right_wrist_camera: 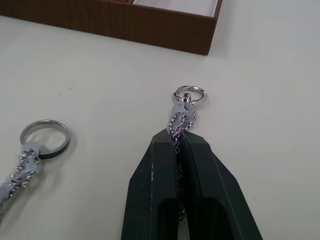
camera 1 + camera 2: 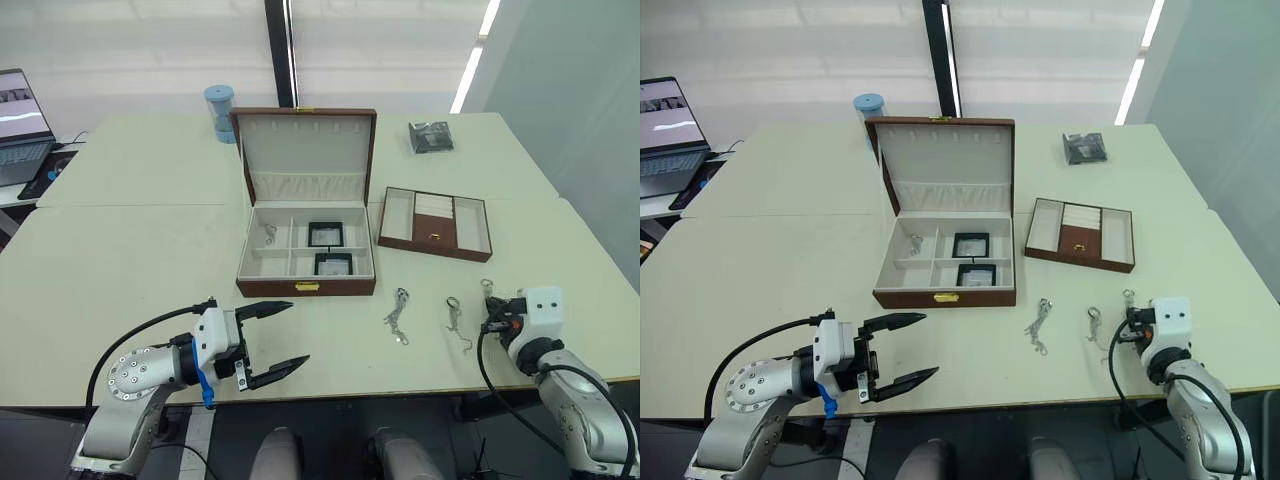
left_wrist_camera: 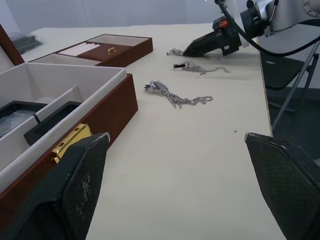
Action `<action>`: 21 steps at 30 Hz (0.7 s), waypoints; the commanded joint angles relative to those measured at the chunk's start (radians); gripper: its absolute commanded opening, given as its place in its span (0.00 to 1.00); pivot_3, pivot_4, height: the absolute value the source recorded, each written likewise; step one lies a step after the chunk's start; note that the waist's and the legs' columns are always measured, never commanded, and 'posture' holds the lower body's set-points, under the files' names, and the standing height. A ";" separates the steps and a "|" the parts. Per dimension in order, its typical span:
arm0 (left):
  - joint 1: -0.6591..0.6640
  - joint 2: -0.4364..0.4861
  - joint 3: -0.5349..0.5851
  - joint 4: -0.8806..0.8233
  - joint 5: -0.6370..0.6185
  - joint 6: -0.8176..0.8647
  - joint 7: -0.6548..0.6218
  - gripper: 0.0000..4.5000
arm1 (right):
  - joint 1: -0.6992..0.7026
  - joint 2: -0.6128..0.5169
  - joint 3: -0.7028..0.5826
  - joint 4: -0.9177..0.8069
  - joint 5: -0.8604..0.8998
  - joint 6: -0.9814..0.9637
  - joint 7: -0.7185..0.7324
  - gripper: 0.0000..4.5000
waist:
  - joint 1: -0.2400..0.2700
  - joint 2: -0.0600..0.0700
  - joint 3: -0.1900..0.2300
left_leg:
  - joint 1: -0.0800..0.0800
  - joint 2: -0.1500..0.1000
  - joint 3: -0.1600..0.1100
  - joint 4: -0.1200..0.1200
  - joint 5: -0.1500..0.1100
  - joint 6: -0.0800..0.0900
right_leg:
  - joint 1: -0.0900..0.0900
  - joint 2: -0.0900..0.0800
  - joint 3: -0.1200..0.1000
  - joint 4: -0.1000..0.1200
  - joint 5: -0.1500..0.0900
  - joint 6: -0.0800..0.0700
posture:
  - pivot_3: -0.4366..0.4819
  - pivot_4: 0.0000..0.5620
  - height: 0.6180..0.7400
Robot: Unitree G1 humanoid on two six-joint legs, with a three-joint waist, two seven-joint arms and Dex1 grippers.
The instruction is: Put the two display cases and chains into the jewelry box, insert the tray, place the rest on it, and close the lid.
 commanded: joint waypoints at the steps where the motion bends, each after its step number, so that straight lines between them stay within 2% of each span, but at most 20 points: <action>1: -0.007 -0.009 -0.006 -0.010 0.001 -0.022 0.009 1.00 | -0.005 0.003 -0.035 -0.071 0.039 -0.056 0.029 0.00 | 0.000 0.001 0.000 | 0.000 0.000 0.000 0.000 0.000 0.000 | 0.000 0.000 0.000 0.000 0.000 0.000 | 0.48 0.27 1.00; 14: 0.035 -0.026 0.005 -0.046 -0.002 -0.007 0.076 1.00 | -0.037 -0.005 -0.005 -0.132 0.091 -0.127 0.110 0.00 | -0.001 0.001 0.001 | 0.000 0.000 0.000 0.000 0.000 0.000 | 0.000 0.000 0.000 0.000 0.000 0.000 | 0.48 0.27 1.00; 21: 0.072 -0.051 0.031 -0.075 0.004 -0.004 0.173 1.00 | -0.154 -0.027 0.054 -0.175 0.130 -0.079 0.150 0.00 | -0.002 0.001 0.001 | 0.000 0.000 -0.002 0.000 0.000 0.000 | 0.000 0.000 0.000 0.000 0.000 0.000 | 0.48 0.27 1.00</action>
